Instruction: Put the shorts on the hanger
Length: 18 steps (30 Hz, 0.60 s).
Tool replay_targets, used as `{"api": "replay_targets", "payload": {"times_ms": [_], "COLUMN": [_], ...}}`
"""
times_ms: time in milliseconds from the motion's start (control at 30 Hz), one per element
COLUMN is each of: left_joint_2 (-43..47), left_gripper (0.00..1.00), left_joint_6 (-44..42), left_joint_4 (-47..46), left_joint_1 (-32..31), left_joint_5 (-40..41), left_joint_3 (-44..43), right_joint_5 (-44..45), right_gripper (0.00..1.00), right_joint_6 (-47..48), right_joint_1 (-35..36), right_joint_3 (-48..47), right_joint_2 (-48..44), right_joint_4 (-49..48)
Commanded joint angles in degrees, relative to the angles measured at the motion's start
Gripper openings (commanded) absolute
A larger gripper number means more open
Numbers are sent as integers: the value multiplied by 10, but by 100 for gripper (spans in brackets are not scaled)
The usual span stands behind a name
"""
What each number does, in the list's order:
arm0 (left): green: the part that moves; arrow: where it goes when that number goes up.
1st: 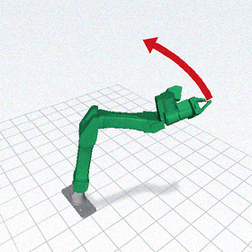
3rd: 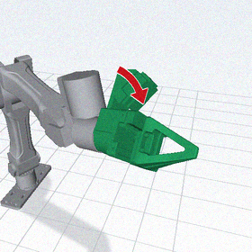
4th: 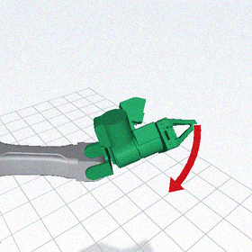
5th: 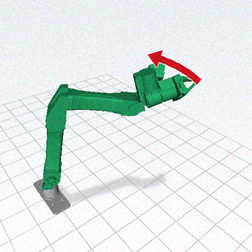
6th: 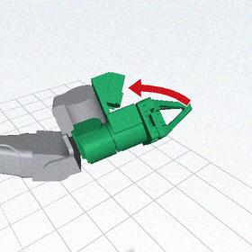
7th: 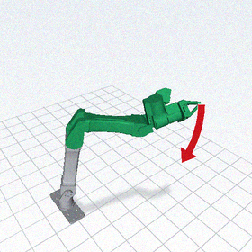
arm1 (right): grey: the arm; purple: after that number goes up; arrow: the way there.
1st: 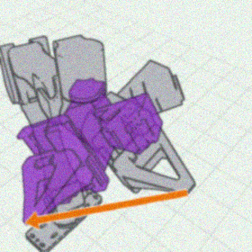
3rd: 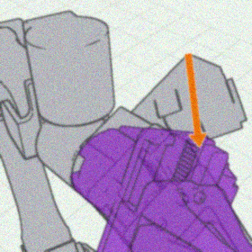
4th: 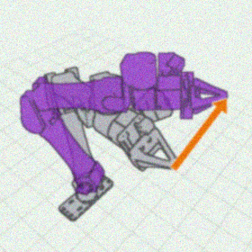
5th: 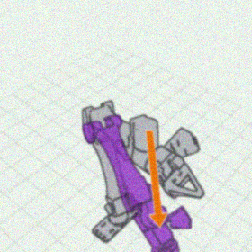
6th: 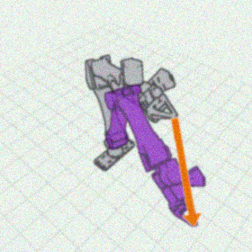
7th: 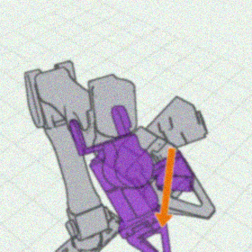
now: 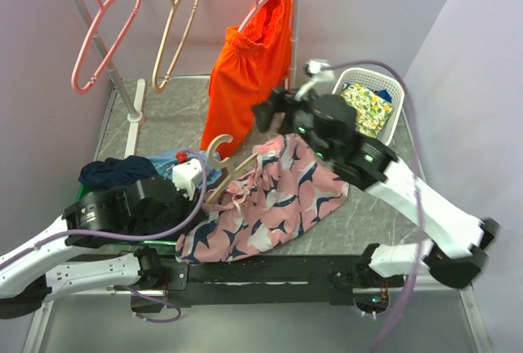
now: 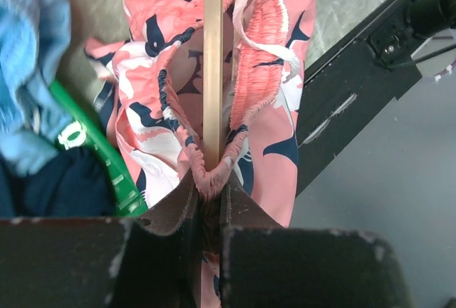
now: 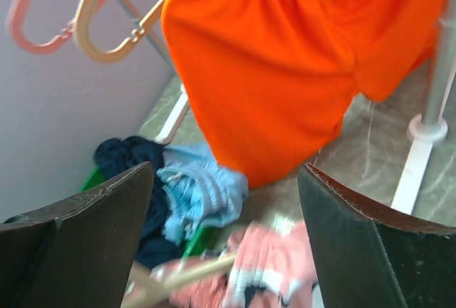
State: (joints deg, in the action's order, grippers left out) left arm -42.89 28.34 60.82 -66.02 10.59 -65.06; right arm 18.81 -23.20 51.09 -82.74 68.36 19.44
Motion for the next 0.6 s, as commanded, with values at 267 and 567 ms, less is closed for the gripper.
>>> {"api": "replay_targets", "payload": {"times_ms": [267,567], "left_joint_2": [119,115], "left_gripper": [1,1], "left_joint_6": [183,176], "left_joint_4": [55,84], "left_joint_1": [2,2], "left_joint_5": [65,75], "left_joint_3": [58,38], "right_joint_5": [83,175], "right_gripper": [98,100], "right_joint_6": [62,16], "right_joint_1": [45,49], "right_joint_3": [-174,-228], "right_joint_2": [253,360], "right_joint_4": [-100,-111]}}
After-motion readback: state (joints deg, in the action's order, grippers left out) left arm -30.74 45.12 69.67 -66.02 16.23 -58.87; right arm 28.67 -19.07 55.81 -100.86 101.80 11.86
